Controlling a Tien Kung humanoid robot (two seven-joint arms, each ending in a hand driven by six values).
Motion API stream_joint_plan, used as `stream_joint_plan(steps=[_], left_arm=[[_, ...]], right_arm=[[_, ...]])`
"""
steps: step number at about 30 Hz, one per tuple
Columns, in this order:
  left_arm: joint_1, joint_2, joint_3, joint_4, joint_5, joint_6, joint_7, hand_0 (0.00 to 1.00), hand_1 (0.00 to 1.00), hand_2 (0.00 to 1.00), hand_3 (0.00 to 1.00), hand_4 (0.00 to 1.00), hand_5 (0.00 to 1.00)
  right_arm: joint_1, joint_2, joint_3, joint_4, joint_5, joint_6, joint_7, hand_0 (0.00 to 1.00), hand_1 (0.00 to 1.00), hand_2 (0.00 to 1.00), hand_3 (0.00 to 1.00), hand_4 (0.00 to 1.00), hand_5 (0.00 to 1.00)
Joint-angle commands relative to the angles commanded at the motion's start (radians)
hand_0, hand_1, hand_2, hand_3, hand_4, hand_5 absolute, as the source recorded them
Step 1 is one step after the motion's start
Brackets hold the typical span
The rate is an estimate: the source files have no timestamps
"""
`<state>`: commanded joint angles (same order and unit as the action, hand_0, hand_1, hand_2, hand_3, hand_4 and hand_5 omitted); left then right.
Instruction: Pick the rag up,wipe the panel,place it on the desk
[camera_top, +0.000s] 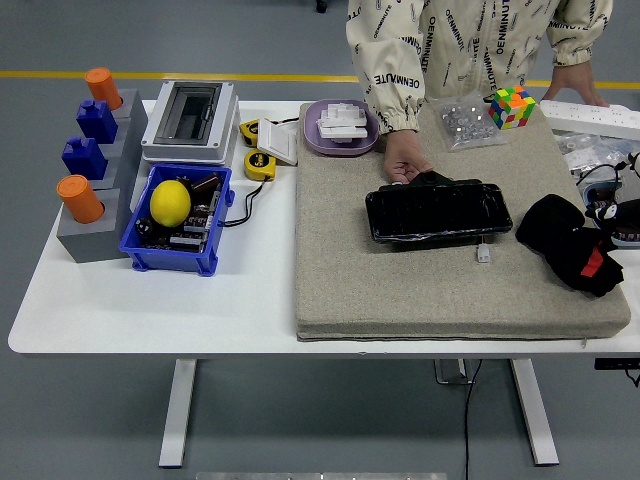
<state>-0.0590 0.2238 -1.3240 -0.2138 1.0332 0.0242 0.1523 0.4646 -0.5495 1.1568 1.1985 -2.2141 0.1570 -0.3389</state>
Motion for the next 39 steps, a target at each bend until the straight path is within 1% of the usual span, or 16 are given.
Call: stream_joint_plan(steps=[2,6,9,14,20,23,32,39], left_arm=[[0.001,0.0,-0.001,0.001,0.0,0.0,0.0,0.603,0.636,0.635,0.56,0.633,0.442],[0.002,-0.001,0.0,0.001,-0.001,0.0,0.0,0.603,0.636,0.635,0.56,0.633,0.442],[0.003,0.0,-0.001,0.001,0.001,0.0,0.0,0.603,0.636,0.635,0.56,0.633,0.442],[0.003,0.0,-0.002,0.001,0.002,0.0,0.0,0.603,0.636,0.635,0.56,0.634,0.443],[0.003,0.0,0.0,0.0,0.001,0.0,0.0,0.603,0.636,0.636,0.56,0.633,0.442],[0.003,0.0,0.002,0.0,-0.001,-0.001,0.0,0.603,0.636,0.636,0.56,0.634,0.443],[0.004,0.0,0.0,0.002,0.0,0.0,0.0,0.603,0.636,0.636,0.559,0.634,0.443],[0.0,-0.002,0.005,0.0,-0.004,-0.001,0.0,0.603,0.636,0.635,0.559,0.633,0.443]], right_arm=[[-0.006,0.016,0.008,0.003,0.018,-0.013,-0.043,0.711,0.694,0.783,0.787,0.998,0.701],[-0.019,0.044,0.025,-0.001,0.057,-0.048,-0.091,0.71,0.694,0.78,0.78,0.998,0.711],[-0.028,0.066,0.034,0.001,0.075,-0.071,-0.119,0.71,0.694,0.78,0.78,0.998,0.711],[-0.04,0.094,0.036,0.024,0.092,-0.093,-0.144,0.716,0.694,0.778,0.781,0.998,0.72],[-0.047,0.134,0.046,0.031,0.092,-0.094,-0.15,0.717,0.696,0.779,0.782,0.998,0.723],[-0.048,0.146,0.042,0.025,0.089,-0.097,-0.144,0.708,0.689,0.777,0.781,0.998,0.726],[-0.037,0.181,0.026,-0.046,0.068,-0.138,-0.112,0.709,0.689,0.775,0.779,0.998,0.727],[-0.035,0.2,0.028,-0.086,0.057,-0.152,-0.099,0.71,0.69,0.774,0.779,0.998,0.727]])
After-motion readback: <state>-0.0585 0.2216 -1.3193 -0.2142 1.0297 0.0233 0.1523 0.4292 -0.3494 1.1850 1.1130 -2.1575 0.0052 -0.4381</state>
